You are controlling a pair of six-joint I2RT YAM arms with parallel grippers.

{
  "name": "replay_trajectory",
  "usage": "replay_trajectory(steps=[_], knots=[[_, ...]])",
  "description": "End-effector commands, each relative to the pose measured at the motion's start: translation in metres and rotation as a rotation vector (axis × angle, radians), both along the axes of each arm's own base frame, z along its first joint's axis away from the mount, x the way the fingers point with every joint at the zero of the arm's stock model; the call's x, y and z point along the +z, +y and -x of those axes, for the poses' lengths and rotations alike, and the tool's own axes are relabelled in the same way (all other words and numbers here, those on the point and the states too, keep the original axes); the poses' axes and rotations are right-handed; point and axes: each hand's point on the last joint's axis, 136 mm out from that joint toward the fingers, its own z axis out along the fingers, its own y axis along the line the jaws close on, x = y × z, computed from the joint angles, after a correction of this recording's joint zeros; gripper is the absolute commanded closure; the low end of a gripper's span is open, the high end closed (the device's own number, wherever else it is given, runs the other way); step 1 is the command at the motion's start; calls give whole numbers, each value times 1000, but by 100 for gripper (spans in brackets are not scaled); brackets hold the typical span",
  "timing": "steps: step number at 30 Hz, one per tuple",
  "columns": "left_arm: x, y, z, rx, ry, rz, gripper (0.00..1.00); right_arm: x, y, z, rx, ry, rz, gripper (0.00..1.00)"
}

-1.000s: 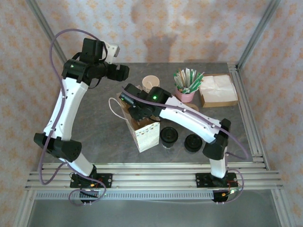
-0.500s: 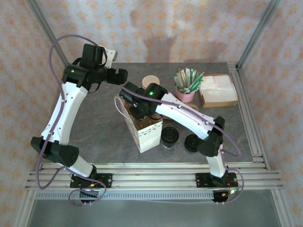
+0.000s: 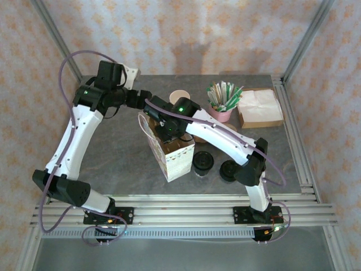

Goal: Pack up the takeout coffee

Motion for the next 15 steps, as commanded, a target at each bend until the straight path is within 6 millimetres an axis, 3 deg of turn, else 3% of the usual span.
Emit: replay_trajectory(steps=[1,8,15], knots=[[3,3,5,18,-25,12,9,-8,-10,1,-17,27,49,66],[-10,3,14,41,-7,50,12,-12,-9,-1,-18,36,68,66],[-17,-1,30,15,7,73,15,-3,-6,-6,-18,19,31,65]])
